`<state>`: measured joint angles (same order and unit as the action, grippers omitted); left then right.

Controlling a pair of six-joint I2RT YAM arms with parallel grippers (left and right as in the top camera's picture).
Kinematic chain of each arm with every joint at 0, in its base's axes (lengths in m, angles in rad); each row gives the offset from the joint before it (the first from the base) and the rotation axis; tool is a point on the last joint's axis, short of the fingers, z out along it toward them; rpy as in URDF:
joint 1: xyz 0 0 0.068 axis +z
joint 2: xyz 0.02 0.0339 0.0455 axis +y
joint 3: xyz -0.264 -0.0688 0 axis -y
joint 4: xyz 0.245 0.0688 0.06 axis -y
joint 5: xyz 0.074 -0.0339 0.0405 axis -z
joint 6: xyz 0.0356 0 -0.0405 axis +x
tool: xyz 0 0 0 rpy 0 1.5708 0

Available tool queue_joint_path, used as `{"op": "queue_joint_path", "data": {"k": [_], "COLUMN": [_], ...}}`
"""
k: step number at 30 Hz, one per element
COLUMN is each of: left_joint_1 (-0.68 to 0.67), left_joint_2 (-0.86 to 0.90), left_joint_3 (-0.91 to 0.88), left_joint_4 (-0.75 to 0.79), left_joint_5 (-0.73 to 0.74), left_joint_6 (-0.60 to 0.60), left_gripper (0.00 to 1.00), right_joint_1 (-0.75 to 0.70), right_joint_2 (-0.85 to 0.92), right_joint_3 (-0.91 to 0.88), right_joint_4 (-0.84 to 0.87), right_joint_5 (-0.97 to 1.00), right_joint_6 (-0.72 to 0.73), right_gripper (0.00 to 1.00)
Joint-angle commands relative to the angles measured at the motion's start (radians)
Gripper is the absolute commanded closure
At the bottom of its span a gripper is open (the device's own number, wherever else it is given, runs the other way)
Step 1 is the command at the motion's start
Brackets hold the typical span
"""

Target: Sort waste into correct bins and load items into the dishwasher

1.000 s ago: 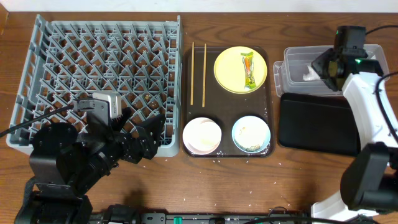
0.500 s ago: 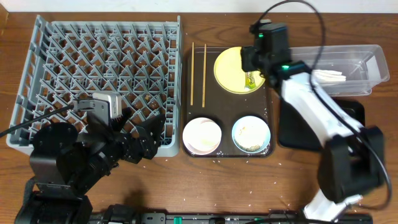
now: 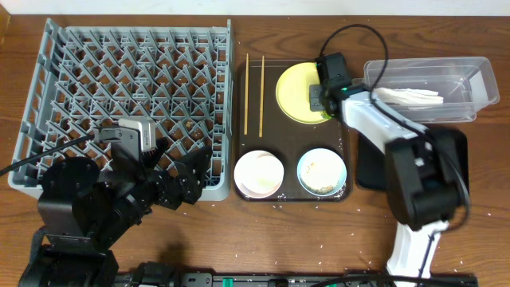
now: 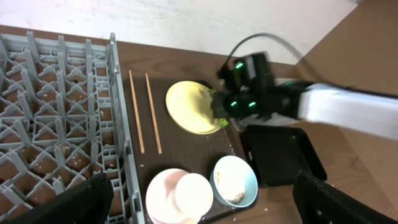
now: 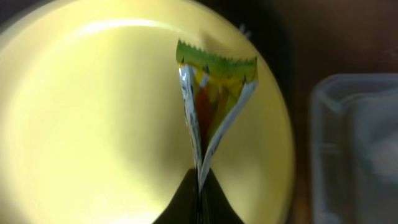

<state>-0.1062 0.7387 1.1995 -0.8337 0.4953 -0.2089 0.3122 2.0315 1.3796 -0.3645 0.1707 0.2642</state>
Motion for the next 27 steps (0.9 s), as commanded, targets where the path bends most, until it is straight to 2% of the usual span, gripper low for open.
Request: {"op": "queue_joint_path", "data": {"k": [1, 4, 7, 11, 12, 13, 14, 15, 17, 21, 23, 25, 27], "left_joint_1": [0.004, 0.004, 0.004, 0.004, 0.004, 0.004, 0.004, 0.004, 0.004, 0.004, 0.004, 0.004, 0.004], "left_joint_2": [-0.002, -0.002, -0.002, -0.002, -0.002, -0.002, -0.002, -0.002, -0.002, -0.002, -0.002, -0.002, -0.002], "left_joint_3": [0.021, 0.021, 0.021, 0.021, 0.021, 0.021, 0.021, 0.021, 0.021, 0.021, 0.021, 0.021, 0.021], "left_joint_4": [0.002, 0.002, 0.002, 0.002, 0.002, 0.002, 0.002, 0.002, 0.002, 0.002, 0.002, 0.002, 0.002], "left_joint_5": [0.013, 0.013, 0.013, 0.013, 0.013, 0.013, 0.013, 0.013, 0.013, 0.013, 0.013, 0.013, 0.013], "left_joint_6": [0.009, 0.010, 0.009, 0.009, 0.010, 0.010, 0.010, 0.009, 0.010, 0.009, 0.010, 0.010, 0.010], "left_gripper": [0.07, 0.06, 0.06, 0.07, 0.07, 0.07, 0.07, 0.07, 0.07, 0.07, 0.07, 0.07, 0.07], "right_joint_1": [-0.082, -0.198, -0.313, -0.402, -0.420, -0.433, -0.452, -0.465, -0.464, -0.390, -0.335, -0.183, -0.082], "right_joint_2": [-0.227, -0.333, -0.325, -0.245, -0.223, -0.211, -0.204, -0.212, -0.244, -0.328, -0.360, -0.386, -0.381], "right_joint_3": [0.008, 0.008, 0.007, 0.007, 0.007, 0.007, 0.007, 0.008, 0.008, 0.008, 0.008, 0.008, 0.006], "right_joint_4": [-0.109, -0.214, -0.260, -0.254, -0.251, -0.242, -0.224, -0.222, -0.222, -0.254, -0.312, -0.472, -0.571], "right_joint_5": [-0.042, -0.043, -0.040, -0.040, -0.025, -0.014, -0.030, -0.126, -0.297, -0.640, -0.700, -0.721, -0.705], "right_joint_6": [0.230, 0.410, 0.537, 0.542, 0.542, 0.542, 0.511, 0.416, 0.314, 0.061, -0.019, -0.146, -0.195], "right_gripper": [0.99, 0.99, 0.99, 0.99, 0.96, 0.87, 0.55, 0.48, 0.45, 0.46, 0.46, 0.46, 0.46]}}
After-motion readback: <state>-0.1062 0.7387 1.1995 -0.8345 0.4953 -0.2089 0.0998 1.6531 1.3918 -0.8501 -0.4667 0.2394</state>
